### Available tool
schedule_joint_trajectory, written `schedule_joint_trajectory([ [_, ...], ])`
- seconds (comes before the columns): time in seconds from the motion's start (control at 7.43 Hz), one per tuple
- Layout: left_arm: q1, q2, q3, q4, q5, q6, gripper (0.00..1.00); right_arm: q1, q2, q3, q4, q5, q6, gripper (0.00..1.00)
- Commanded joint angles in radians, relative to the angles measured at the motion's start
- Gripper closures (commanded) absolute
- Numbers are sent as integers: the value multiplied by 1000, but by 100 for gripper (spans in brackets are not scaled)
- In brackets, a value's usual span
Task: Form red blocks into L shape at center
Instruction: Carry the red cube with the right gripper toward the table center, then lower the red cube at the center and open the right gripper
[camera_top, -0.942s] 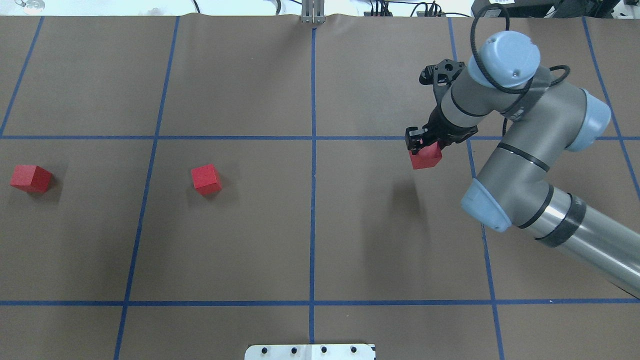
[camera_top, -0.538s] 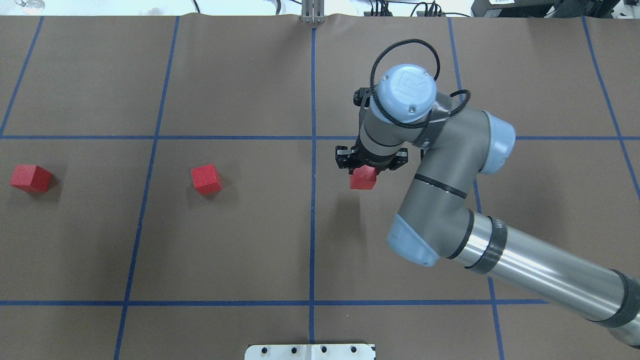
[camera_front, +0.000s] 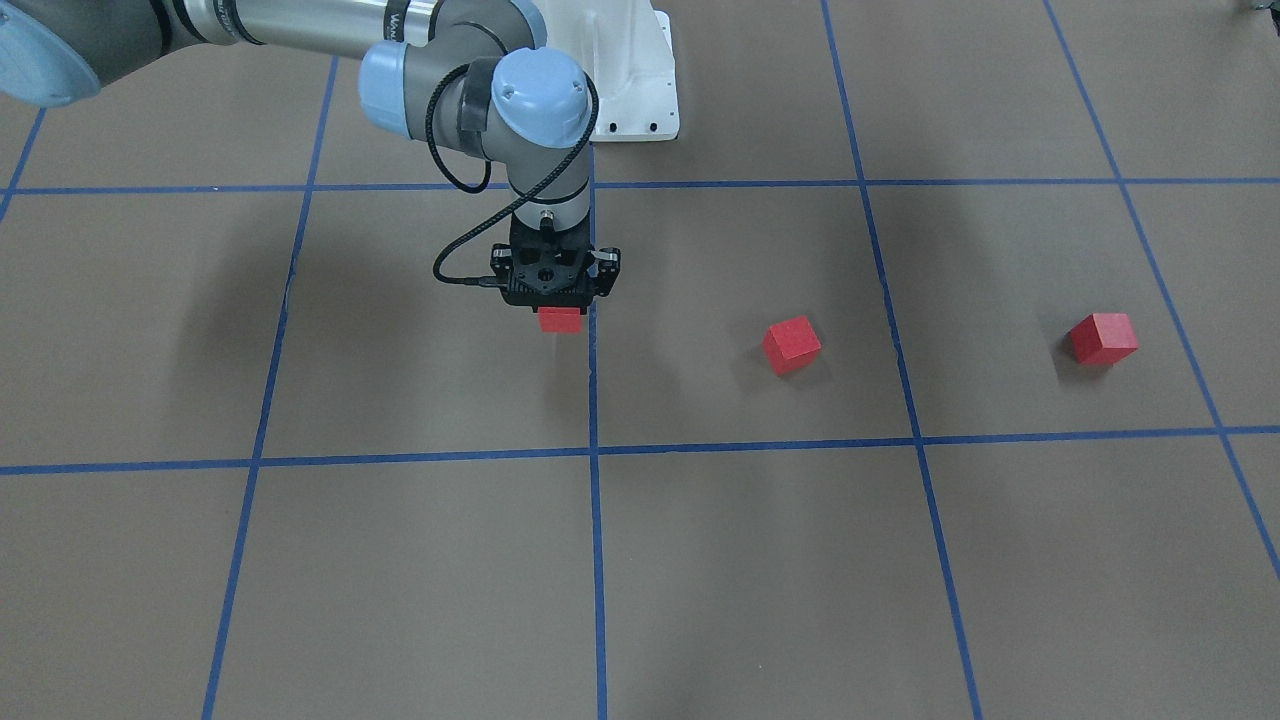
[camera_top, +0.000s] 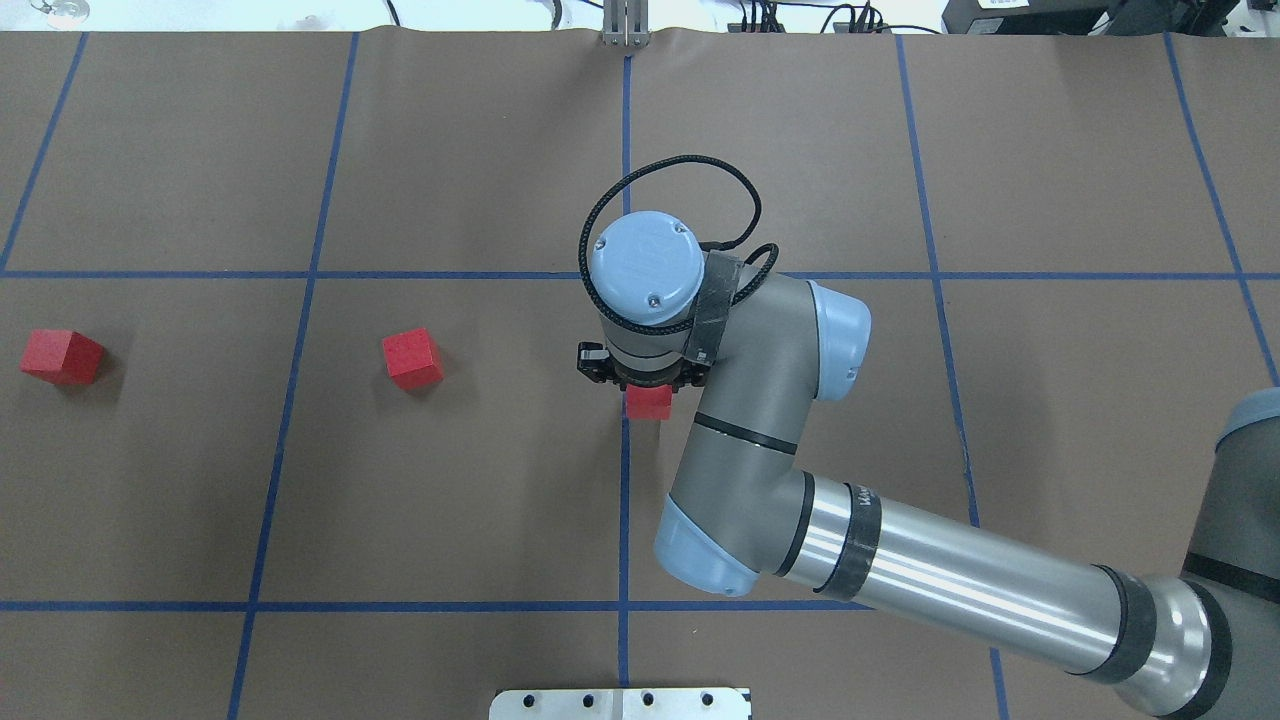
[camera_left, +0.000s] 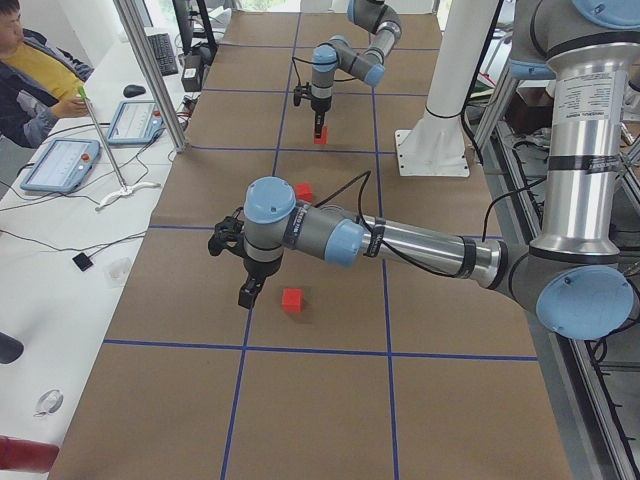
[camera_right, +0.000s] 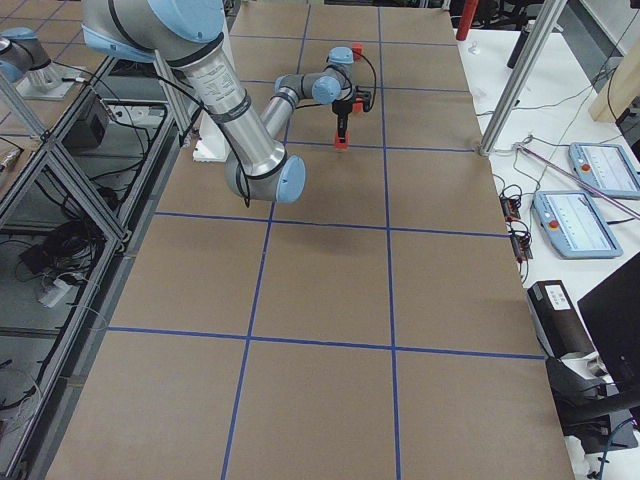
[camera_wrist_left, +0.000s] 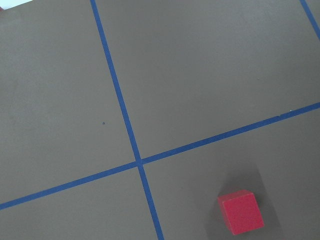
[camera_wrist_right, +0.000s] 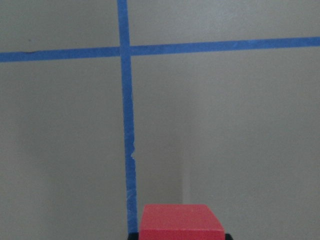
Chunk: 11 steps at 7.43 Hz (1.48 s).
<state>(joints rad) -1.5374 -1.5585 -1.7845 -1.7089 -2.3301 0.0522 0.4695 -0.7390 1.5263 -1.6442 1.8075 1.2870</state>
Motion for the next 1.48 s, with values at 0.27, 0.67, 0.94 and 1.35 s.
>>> schedule_joint_trajectory([
  [0.27, -1, 0, 0, 0, 0, 0, 0, -12, 56, -71, 6, -5, 31, 100],
  [0.67, 0, -2, 1, 0, 0, 0, 0, -22, 44, -71, 6, -5, 17, 92],
  [0.94, 0, -2, 2, 0, 0, 0, 0, -25, 41, -69, 10, -5, -12, 87],
  [1.35, 0, 0, 2, 0, 0, 0, 0, -29, 26, -71, 66, -5, -12, 74],
])
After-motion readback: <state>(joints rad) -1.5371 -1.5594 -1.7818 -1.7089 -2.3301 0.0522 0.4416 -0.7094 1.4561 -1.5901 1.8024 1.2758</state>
